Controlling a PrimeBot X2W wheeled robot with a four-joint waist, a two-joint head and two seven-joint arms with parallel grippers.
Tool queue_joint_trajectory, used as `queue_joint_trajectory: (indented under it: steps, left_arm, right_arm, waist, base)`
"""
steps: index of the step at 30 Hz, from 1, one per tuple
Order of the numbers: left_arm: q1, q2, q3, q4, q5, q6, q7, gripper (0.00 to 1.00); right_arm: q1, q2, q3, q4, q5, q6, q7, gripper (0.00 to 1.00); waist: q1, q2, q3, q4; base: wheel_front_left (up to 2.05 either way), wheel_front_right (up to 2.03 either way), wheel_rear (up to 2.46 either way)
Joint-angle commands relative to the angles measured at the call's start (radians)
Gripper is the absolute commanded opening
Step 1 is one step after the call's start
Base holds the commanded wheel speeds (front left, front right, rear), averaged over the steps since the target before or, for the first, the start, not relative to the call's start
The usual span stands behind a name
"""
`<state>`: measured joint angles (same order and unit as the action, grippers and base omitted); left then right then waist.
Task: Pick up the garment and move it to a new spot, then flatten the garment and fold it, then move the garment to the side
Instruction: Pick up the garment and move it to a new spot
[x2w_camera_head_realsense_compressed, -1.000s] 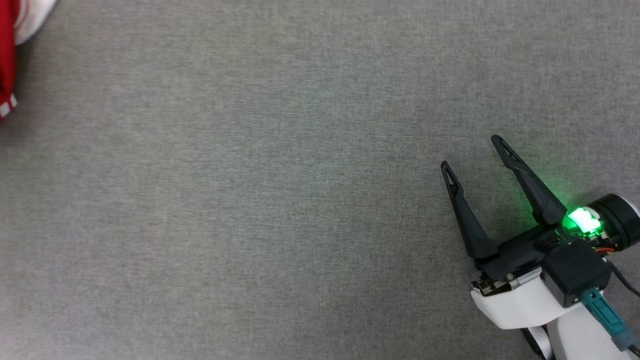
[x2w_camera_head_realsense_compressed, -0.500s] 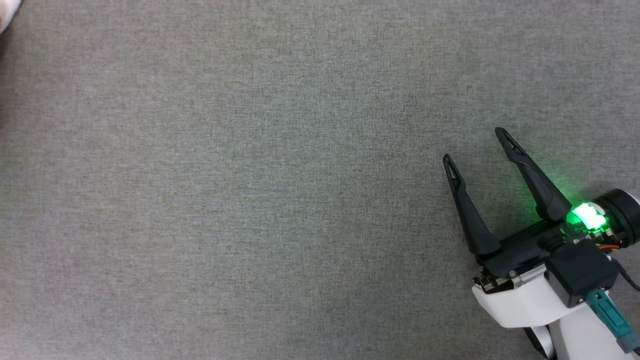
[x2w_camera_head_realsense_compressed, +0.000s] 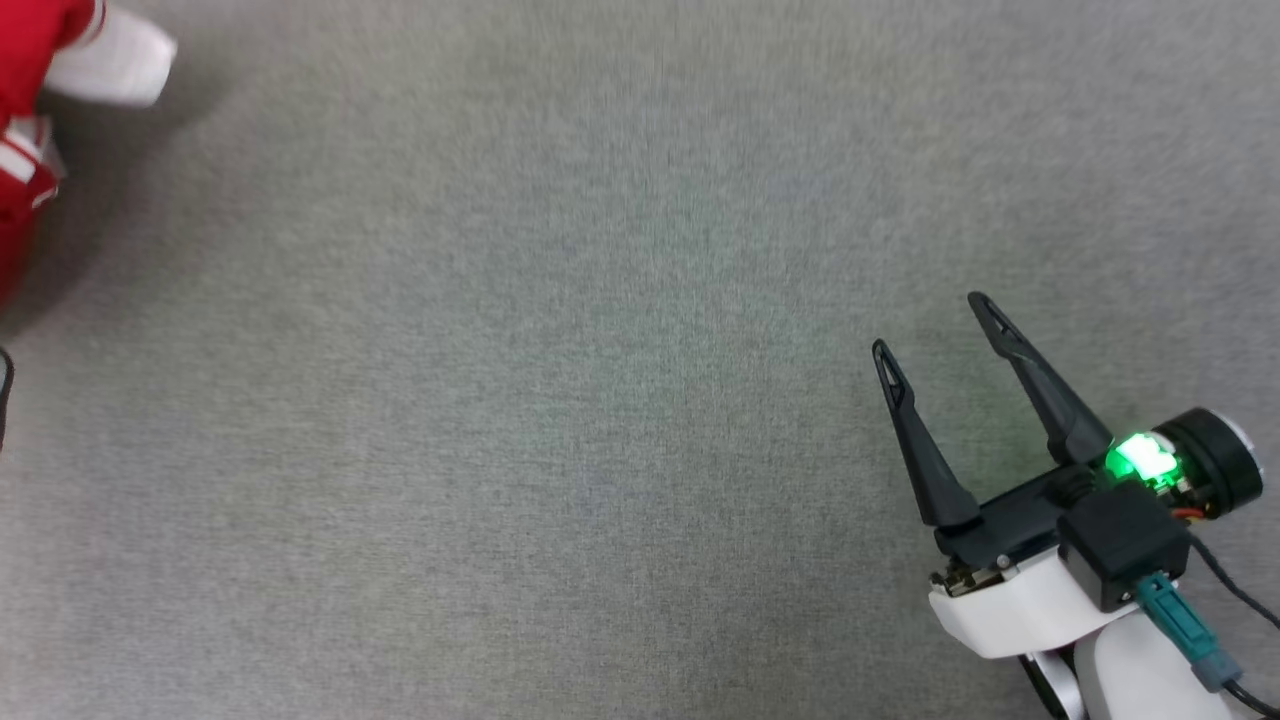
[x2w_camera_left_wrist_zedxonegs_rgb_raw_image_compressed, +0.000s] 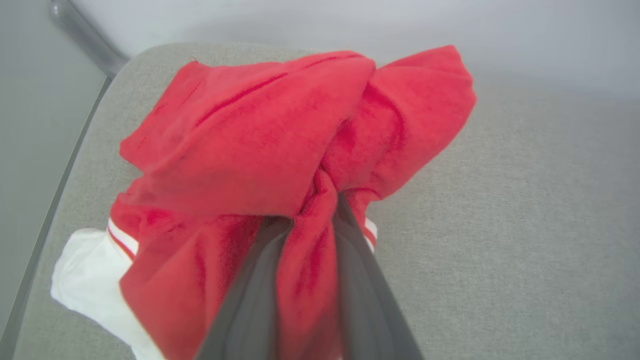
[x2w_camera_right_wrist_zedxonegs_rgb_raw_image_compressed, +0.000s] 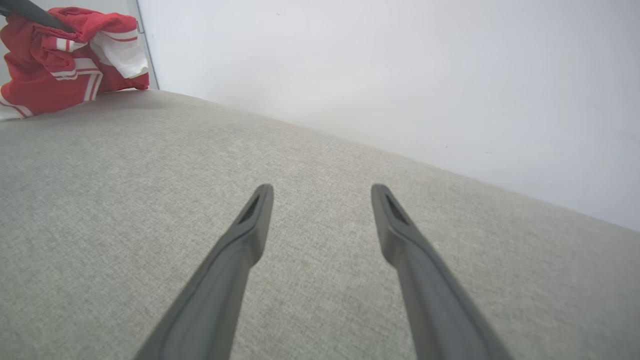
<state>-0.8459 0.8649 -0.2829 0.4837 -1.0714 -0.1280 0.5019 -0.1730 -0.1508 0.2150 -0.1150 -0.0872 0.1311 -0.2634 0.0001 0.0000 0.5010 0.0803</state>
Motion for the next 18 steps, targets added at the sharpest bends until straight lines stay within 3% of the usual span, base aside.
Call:
queue_joint_trajectory:
  steps: [1, 11, 16, 17, 18]
  left_arm:
    - [0.008, 0.001, 0.0, -0.023, 0.001, -0.002, -0.023, 0.0]
    - [0.071, -0.032, -0.121, -0.24, 0.034, -0.002, -0.065, 0.0]
    - [0.129, -0.097, -0.22, -0.334, 0.063, -0.002, -0.043, 0.0]
    - [0.16, -0.172, -0.288, -0.392, 0.084, 0.012, -0.032, 0.0]
    - [0.17, -0.196, -0.308, -0.407, 0.089, 0.018, -0.032, 0.0]
  right_arm:
    - [0.018, 0.009, -0.002, 0.008, 0.01, -0.001, -0.002, 1.0]
    - [0.058, 0.046, -0.026, 0.04, 0.015, -0.001, -0.002, 1.0]
    - [0.07, 0.061, -0.052, 0.042, 0.02, -0.001, -0.002, 1.0]
    - [0.077, 0.067, -0.068, 0.04, 0.025, -0.001, -0.002, 1.0]
    - [0.079, 0.069, -0.072, 0.038, 0.025, -0.001, -0.002, 1.0]
  waist:
    - [-0.0001, 0.0, -0.08, -0.002]
    - [-0.0001, 0.0, -0.245, -0.012]
    - [-0.0001, 0.0, -0.296, -0.045]
    - [-0.0001, 0.0, -0.316, -0.074]
    - [-0.0001, 0.0, -0.32, -0.086]
  base:
    - [0.0, 0.0, 0.0]
    - [0.0, 0.0, 0.0]
    - [0.0, 0.0, 0.0]
    - [0.0, 0.0, 0.0]
    - [0.0, 0.0, 0.0]
